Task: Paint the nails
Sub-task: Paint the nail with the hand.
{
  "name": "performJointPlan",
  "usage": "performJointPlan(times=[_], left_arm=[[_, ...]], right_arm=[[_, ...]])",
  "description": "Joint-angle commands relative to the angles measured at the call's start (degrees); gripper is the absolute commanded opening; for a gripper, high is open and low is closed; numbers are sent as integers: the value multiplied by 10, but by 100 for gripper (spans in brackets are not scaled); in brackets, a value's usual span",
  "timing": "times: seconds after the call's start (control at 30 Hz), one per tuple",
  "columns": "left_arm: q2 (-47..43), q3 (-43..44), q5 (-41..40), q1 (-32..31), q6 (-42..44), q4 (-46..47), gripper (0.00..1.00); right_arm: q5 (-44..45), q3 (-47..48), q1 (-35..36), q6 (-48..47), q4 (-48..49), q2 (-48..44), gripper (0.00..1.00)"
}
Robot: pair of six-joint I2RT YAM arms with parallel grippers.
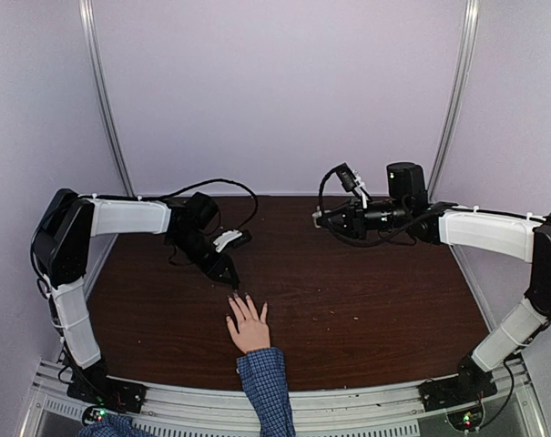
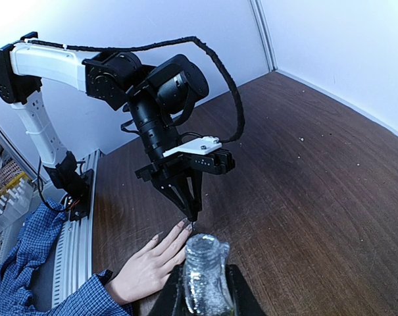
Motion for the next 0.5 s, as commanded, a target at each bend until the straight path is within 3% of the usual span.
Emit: performJointPlan(times=[0.0, 0.47], left_arm=[[7, 14, -1, -3, 10, -3, 0], [-3, 13, -16, 11, -1, -3, 0]], right_arm=[[-11, -2, -3, 4, 13, 5, 0], [-11, -3, -3, 3, 13, 3, 0]])
